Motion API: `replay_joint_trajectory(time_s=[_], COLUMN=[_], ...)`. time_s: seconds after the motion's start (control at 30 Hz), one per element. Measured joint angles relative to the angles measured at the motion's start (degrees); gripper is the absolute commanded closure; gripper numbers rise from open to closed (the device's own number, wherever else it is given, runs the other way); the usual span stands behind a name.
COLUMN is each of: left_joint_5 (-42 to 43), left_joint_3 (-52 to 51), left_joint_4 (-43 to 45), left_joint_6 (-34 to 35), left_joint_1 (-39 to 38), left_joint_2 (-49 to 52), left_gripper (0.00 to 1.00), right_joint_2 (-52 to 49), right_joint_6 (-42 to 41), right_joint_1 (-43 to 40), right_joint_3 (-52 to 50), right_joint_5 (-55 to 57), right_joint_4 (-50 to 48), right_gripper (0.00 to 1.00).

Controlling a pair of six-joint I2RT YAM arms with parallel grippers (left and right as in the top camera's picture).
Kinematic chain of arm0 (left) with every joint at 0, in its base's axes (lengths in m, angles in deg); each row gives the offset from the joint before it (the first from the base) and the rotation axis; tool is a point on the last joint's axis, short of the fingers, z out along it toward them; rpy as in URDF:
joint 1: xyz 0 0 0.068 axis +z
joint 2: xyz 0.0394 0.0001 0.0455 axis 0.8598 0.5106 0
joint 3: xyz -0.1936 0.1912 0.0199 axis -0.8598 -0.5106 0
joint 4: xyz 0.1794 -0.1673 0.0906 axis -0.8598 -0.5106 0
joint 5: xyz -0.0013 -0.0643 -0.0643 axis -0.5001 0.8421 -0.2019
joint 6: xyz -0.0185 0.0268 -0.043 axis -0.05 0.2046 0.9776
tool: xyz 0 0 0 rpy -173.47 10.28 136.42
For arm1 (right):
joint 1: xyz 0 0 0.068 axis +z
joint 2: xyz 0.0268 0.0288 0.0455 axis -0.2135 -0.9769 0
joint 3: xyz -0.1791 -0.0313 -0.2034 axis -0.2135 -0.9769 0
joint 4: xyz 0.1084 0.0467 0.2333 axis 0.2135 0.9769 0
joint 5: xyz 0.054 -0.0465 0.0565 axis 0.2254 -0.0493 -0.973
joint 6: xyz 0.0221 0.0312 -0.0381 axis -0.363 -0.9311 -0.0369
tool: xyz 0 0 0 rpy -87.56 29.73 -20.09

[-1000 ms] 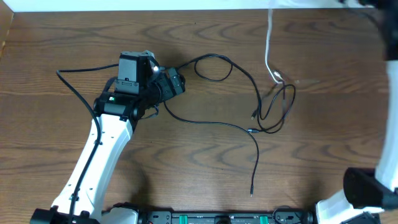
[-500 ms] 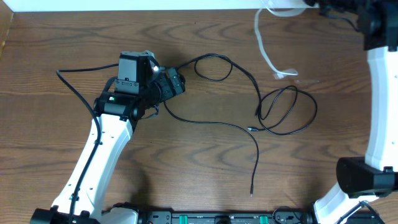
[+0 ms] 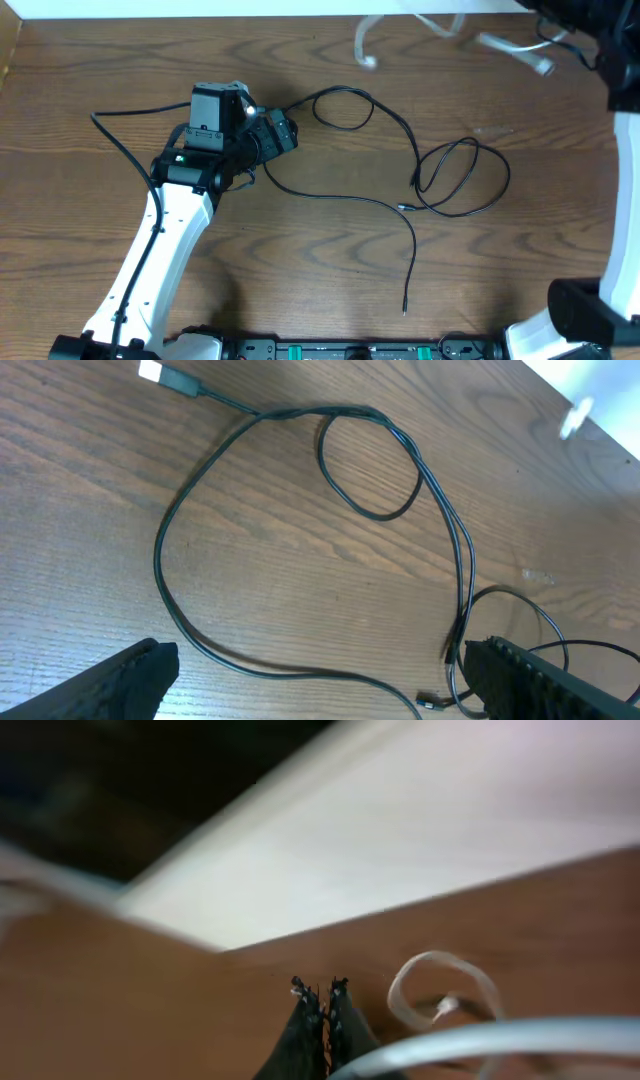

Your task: Untangle cables

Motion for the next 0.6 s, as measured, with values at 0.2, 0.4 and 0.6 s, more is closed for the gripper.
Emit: replay_joint_trajectory(time_s=[0.2, 0.4, 0.6], left_joint_5=[0.0, 0.0, 0.0], left_joint_3=[0.0, 0.0, 0.0], left_joint_4=[0.0, 0.0, 0.0], left_joint_6=[0.0, 0.0, 0.0], left_joint_1=[0.0, 0.0, 0.0], left_joint_2=[0.0, 0.0, 0.0], left_gripper=[0.02, 0.02, 0.02], right_joint_2=[-4.2, -4.6, -10.5], right_joint_6=[14.0, 21.2, 27.9], right_joint_1=[-12.0, -25.0, -35.3], right_joint_3=[-0.3, -0.2, -0.1], right_joint_5=[14.4, 28.0, 33.5], right_joint_4=[2.4, 3.2, 4.6], right_gripper=[0.99, 0.99, 0.99])
